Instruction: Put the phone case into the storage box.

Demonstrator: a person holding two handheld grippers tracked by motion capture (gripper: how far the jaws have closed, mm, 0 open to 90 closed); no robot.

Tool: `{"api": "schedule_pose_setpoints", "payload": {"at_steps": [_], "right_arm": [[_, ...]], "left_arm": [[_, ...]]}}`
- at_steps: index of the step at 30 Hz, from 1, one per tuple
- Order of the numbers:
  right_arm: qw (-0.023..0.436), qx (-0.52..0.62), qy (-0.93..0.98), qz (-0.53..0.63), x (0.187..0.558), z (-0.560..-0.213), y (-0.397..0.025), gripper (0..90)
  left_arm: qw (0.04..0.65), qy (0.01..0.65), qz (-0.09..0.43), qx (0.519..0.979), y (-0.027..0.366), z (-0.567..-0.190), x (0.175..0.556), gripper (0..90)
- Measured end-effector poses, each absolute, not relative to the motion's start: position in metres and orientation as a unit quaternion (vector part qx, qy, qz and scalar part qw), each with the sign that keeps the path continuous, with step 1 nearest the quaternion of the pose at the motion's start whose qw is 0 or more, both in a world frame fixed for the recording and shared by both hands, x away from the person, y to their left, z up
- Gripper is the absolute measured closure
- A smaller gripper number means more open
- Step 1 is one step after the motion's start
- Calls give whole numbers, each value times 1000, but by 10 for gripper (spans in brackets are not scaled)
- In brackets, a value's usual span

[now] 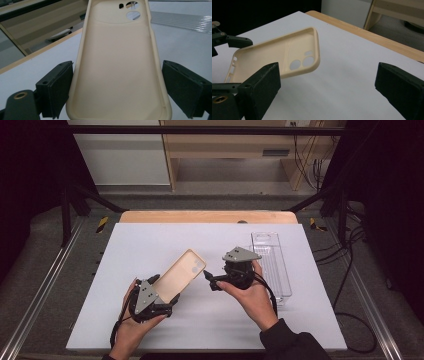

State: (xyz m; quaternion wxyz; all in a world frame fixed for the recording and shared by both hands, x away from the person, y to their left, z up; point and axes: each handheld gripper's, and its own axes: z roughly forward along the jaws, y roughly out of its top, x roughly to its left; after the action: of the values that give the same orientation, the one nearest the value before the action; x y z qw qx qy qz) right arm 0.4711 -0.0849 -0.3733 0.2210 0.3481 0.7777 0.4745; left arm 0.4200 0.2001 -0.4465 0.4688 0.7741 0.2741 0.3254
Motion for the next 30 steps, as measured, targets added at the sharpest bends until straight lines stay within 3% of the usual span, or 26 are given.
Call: {"api": "schedule_pose_setpoints", "payload": {"at_steps": [30], "right_arm": [[203, 360, 768, 489, 491, -372, -63, 133]], "left_arm": [[467, 258, 335, 777, 197, -444, 416, 116]]}}
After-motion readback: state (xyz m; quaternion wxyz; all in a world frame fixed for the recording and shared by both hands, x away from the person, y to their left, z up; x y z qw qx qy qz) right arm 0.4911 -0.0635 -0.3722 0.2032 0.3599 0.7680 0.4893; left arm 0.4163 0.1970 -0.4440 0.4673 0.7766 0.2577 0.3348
